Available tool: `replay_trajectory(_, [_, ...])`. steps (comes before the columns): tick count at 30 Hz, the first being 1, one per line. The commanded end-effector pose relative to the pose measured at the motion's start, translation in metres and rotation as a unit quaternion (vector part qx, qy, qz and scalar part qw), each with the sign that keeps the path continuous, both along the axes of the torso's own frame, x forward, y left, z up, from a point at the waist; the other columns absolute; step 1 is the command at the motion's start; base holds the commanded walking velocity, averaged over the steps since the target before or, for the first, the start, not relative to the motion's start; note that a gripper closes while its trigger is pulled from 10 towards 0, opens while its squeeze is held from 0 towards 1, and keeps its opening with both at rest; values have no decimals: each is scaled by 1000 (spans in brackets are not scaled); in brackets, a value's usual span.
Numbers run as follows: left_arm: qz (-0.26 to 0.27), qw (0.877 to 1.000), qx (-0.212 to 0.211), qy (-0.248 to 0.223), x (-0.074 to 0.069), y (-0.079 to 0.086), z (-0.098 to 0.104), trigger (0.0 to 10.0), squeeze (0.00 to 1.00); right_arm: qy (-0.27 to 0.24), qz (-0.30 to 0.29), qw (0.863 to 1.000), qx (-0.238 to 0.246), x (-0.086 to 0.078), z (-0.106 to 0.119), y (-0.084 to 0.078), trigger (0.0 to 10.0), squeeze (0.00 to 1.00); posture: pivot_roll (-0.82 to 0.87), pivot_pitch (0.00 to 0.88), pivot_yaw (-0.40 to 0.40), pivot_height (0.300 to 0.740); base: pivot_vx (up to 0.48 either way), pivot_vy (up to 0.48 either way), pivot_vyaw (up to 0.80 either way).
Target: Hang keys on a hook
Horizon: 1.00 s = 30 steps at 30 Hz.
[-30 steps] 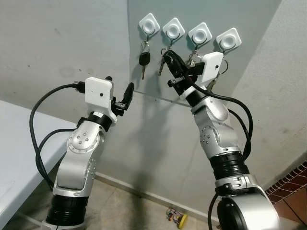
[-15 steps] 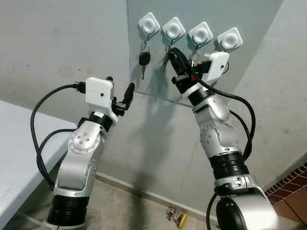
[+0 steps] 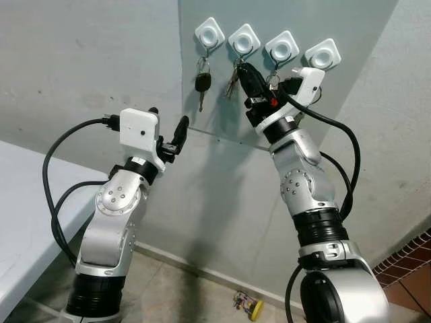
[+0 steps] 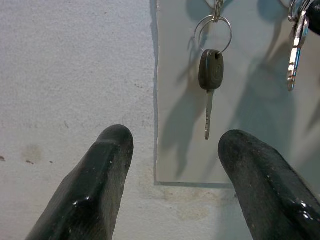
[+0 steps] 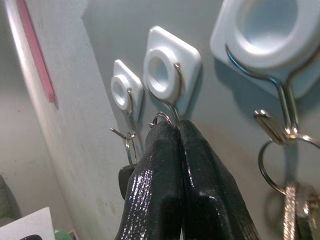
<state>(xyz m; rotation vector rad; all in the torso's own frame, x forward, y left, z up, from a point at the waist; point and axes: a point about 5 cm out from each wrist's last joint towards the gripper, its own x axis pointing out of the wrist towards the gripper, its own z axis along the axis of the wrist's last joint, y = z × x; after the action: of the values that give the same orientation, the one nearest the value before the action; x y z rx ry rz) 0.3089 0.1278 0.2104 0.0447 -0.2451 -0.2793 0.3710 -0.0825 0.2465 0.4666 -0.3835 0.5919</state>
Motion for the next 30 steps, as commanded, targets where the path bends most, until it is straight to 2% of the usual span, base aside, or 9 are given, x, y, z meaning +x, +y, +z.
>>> replay_trajectory(1, [-2, 1000, -4, -7, 2, -1, 6, 10000, 0, -6, 1, 1000, 9, 1, 11, 0, 10000, 0, -42, 0, -52, 724, 0, 0, 0])
replay_trajectory(6, [-2, 1000, -5, -8, 1, -1, 6, 10000, 0, 14, 5, 1000, 20, 2, 9, 0, 10000, 0, -40, 0, -55, 724, 0, 0, 0])
replay_trajectory(14, [0, 1000, -6, -7, 1, -1, 6, 10000, 0, 16, 12, 999, 31, -1, 7, 0, 10000, 0, -38, 0, -57, 724, 0, 0, 0])
replay_trajectory(15, [0, 1000, -6, -7, 1, -1, 6, 10000, 0, 15, 14, 999, 35, -2, 5, -1, 10000, 1000, -36, 0, -59, 724, 0, 0, 0])
replay_trajectory(30, [7, 1000, -3, -6, 0, 2, 5, 10000, 0, 9, 19, 999, 43, -11, -2, -1, 10000, 1000, -37, 0, -54, 724, 0, 0, 0])
